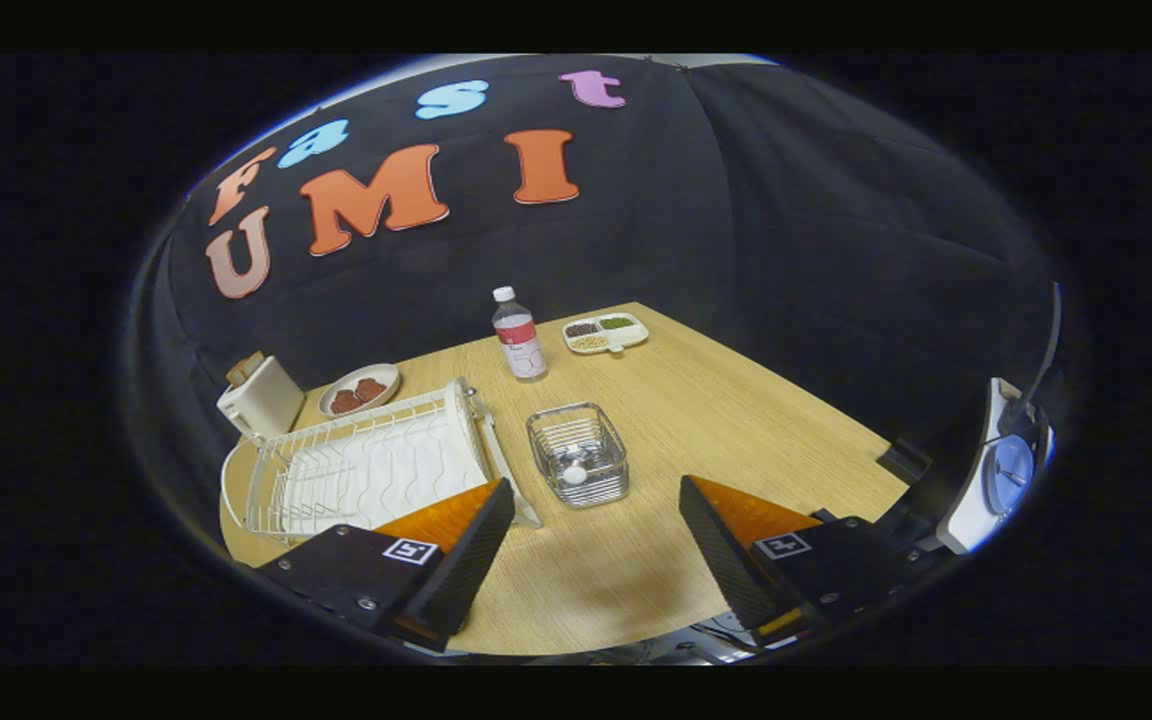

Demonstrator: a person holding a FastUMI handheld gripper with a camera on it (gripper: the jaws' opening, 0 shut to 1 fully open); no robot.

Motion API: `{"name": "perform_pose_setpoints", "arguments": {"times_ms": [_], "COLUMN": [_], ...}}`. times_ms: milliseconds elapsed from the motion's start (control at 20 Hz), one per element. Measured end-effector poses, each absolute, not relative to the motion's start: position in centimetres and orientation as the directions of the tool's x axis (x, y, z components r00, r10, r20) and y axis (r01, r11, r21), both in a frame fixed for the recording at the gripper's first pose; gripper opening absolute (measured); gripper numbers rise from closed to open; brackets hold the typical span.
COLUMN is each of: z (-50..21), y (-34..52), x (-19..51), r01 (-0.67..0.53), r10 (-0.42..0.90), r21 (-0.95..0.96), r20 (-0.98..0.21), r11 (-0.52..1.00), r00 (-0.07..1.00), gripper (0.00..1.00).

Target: Take the plate from the dish rack, then take the spoon from the basket and place it into the plate.

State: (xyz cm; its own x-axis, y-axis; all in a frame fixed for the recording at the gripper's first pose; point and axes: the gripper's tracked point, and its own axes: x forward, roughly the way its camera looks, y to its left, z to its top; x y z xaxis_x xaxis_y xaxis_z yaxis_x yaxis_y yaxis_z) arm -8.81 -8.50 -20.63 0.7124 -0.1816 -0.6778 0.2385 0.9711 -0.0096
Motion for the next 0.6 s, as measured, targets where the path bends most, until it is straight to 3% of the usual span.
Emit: {"name": "perform_pose_setpoints", "arguments": {"times_ms": [200,400,500,600], "z": [-21.5,-23.2,-23.9,-24.6], "y": [-8.4,-7.3,-7.1,-7.7], "x": [-7.2,-6.1,-5.6,-5.3], "r01": [0.172,0.086,0.062,0.053], "r10": [-0.161,-0.118,-0.111,-0.140], "r21": [-0.051,-0.081,-0.094,-0.145], "r20": [-0.679,-0.699,-0.701,-0.703], "r11": [0.984,0.993,0.994,0.988], "r00": [0.717,0.706,0.705,0.697], "gripper": [0.97,0.80,0.71,0.49]}}
